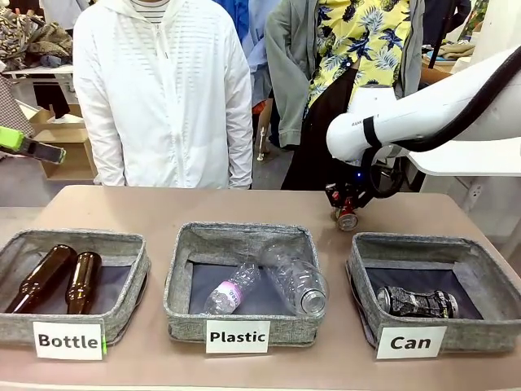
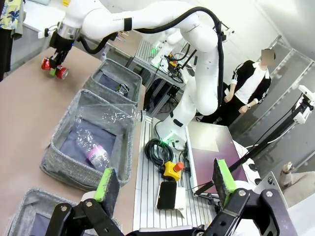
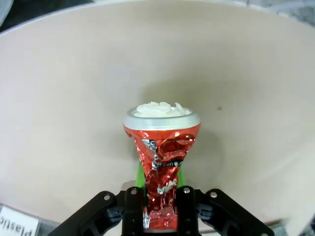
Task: Sort the can waste into the basket.
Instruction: Pick up the can waste from the table and place it in the right Fabric basket.
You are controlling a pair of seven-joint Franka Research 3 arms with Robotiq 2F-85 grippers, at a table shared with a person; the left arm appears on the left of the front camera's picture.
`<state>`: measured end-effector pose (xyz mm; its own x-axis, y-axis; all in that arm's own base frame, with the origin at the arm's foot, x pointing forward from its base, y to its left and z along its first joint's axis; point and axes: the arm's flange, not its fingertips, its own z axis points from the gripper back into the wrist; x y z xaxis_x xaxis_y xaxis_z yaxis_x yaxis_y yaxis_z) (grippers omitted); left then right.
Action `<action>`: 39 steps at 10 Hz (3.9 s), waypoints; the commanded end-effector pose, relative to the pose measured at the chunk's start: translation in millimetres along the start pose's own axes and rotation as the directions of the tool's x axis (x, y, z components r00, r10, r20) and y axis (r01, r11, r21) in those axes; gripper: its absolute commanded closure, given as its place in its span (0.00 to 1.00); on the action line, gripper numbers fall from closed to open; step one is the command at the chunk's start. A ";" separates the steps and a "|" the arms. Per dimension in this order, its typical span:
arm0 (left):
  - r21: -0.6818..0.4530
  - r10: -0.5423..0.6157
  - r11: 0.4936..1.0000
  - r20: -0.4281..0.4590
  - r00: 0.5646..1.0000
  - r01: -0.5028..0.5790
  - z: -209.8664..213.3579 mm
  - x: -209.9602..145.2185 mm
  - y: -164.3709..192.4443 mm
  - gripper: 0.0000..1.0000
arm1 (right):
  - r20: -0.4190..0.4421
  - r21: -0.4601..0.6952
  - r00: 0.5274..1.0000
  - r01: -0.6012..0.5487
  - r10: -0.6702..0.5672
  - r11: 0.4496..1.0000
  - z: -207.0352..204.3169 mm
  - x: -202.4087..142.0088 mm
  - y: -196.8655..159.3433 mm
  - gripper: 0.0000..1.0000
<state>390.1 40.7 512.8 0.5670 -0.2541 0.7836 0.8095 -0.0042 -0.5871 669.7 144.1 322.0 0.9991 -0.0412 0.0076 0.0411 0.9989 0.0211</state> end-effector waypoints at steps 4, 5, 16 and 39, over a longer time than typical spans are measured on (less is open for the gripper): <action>0.000 -0.003 1.000 -0.007 1.000 0.004 -0.9 -0.8 -3.3 0.00 | 0.164 0.111 0.833 -0.548 0.529 0.829 167.5 -63.5 -62.5 1.00; 0.000 -0.003 1.000 -0.007 1.000 0.004 -0.9 -0.8 -3.3 0.00 | 0.139 0.185 0.710 -0.704 0.691 0.686 179.5 -84.6 -76.3 1.00; 0.000 -0.003 1.000 -0.007 1.000 0.004 -0.9 -0.8 -3.3 0.00 | 0.142 0.317 0.212 -0.935 0.967 0.159 142.8 -214.0 -140.7 0.35; 0.000 -0.003 1.000 -0.007 1.000 0.004 -0.9 -0.8 -3.3 0.00 | 0.443 0.838 0.787 -0.534 0.429 0.115 158.2 -173.2 -183.8 0.00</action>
<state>389.7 40.7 513.1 0.5665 -0.2543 0.7839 0.8099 -0.0037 -0.5865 486.7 -34.5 476.7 0.8121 0.3869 0.4368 -0.5113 0.1111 0.8522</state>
